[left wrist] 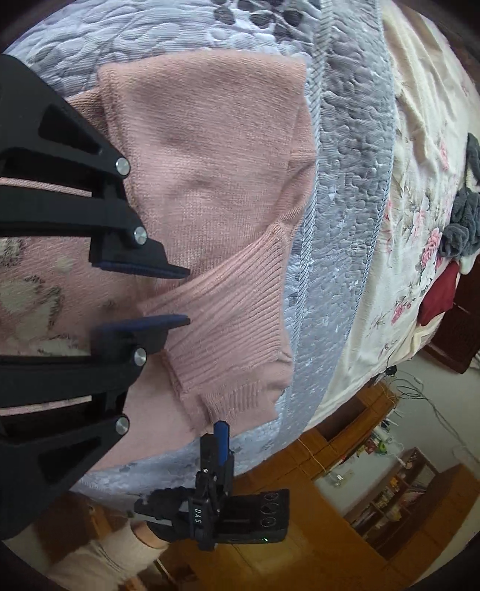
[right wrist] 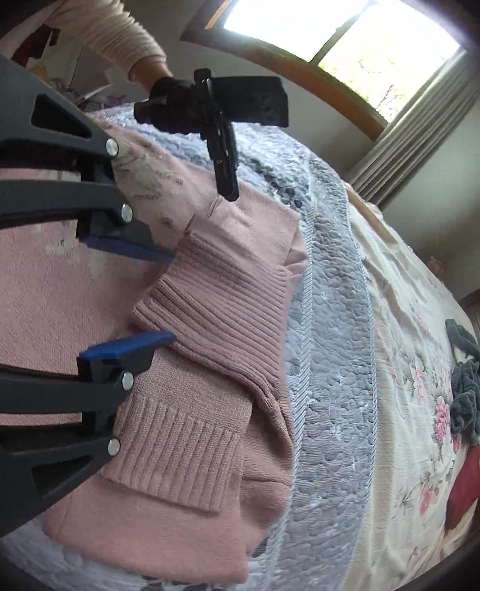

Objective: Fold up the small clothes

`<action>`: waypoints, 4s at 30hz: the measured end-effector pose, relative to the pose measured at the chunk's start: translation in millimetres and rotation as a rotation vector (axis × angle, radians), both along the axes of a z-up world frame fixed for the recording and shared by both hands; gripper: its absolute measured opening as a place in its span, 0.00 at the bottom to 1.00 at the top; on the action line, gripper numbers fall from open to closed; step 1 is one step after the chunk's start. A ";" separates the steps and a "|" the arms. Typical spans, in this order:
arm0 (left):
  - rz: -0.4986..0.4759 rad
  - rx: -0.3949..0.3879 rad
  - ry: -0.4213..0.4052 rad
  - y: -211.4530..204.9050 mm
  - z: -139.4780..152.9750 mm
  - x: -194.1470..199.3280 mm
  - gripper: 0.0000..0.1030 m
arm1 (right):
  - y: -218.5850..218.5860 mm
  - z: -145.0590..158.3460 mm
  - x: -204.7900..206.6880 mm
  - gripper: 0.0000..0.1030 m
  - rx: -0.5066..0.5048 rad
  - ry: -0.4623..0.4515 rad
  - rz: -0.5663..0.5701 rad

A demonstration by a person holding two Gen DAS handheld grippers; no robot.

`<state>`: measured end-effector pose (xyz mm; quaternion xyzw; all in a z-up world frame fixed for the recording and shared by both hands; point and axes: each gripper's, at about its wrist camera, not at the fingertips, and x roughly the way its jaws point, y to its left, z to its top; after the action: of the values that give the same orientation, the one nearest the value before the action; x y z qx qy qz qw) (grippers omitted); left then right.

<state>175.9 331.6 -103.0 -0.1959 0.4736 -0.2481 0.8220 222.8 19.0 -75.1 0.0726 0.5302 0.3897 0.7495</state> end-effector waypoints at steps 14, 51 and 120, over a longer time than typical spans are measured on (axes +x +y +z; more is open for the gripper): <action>0.037 -0.060 0.214 -31.0 -47.0 36.6 0.06 | 1.3 -63.0 33.5 0.11 0.075 0.243 -0.159; 0.410 0.422 0.107 34.9 37.8 -365.6 0.60 | -149.0 -1.8 -351.5 0.50 -0.133 0.072 -0.468; 0.505 0.029 0.284 82.8 -5.1 -166.6 0.09 | -166.0 -29.6 -130.9 0.11 0.080 0.318 -0.488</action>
<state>9.2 414.4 -108.1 -0.3287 0.5237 0.0012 0.7859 91.9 -147.0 -104.6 0.2875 0.5923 0.2023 0.7250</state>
